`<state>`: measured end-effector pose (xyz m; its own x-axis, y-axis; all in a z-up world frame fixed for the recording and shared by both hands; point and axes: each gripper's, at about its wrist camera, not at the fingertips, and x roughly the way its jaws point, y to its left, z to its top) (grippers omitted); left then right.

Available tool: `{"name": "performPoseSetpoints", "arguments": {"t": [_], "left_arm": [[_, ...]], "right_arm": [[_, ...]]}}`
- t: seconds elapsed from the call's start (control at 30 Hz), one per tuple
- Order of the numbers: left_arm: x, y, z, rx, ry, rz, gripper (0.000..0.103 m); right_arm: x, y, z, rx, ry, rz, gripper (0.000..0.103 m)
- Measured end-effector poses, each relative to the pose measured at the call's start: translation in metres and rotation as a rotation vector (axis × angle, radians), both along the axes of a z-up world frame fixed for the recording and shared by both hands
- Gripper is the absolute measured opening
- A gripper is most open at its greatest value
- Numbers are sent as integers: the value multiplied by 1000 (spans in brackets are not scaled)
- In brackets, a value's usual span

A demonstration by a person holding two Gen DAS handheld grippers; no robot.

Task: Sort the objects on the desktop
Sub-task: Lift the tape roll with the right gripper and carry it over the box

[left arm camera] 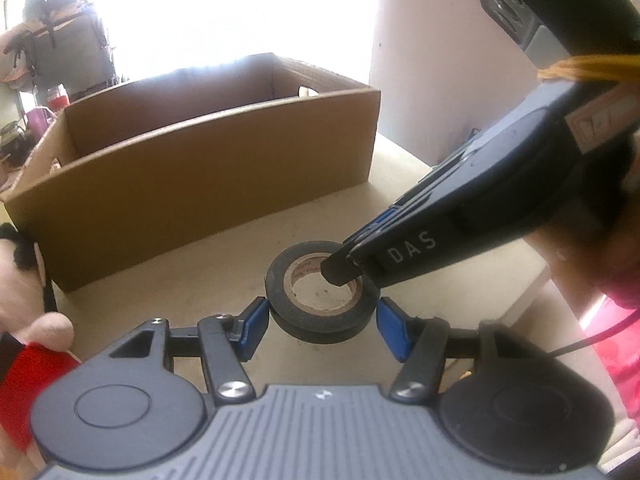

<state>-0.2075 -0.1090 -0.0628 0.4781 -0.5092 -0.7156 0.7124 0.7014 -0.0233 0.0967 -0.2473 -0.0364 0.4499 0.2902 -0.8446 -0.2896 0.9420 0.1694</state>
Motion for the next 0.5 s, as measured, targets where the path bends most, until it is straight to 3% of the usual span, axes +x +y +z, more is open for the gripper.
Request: {"name": "performPoseSetpoints", "arguments": {"t": [0.5], "left_arm": [[33, -3, 35, -29, -89, 33, 60]], "right_arm": [[26, 5, 38, -27, -93, 34, 16]]}}
